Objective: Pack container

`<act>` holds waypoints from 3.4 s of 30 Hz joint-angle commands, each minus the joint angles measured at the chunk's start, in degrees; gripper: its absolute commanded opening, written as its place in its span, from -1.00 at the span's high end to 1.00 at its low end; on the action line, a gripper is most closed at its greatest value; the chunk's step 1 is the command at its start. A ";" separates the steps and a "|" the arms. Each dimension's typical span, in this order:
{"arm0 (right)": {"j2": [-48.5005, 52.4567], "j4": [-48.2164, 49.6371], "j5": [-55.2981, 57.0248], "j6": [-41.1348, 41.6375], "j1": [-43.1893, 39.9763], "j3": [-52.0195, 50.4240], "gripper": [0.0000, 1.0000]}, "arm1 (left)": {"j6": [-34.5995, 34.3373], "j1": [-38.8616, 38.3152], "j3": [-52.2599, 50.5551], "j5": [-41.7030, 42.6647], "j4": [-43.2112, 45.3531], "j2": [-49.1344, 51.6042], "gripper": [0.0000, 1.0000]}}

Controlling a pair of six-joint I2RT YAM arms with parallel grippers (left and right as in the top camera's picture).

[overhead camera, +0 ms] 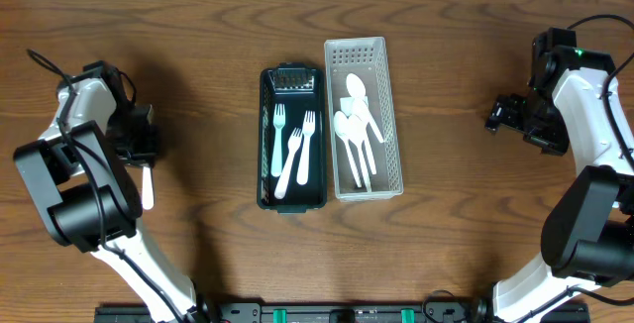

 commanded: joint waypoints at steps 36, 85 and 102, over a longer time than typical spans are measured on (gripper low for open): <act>-0.02 2.56 1.20 -3.21 -0.20 0.09 -0.91 | -32.96 -48.11 18.40 -1.60 -13.05 -3.82 0.88; -14.82 22.43 -1.36 -13.99 15.32 9.03 -0.99 | -24.92 -22.21 15.52 -13.14 -10.67 -36.76 -0.96; -68.78 28.15 10.60 -5.25 18.62 -42.36 -0.98 | -26.05 -22.12 -33.68 -10.40 10.43 -84.78 -0.96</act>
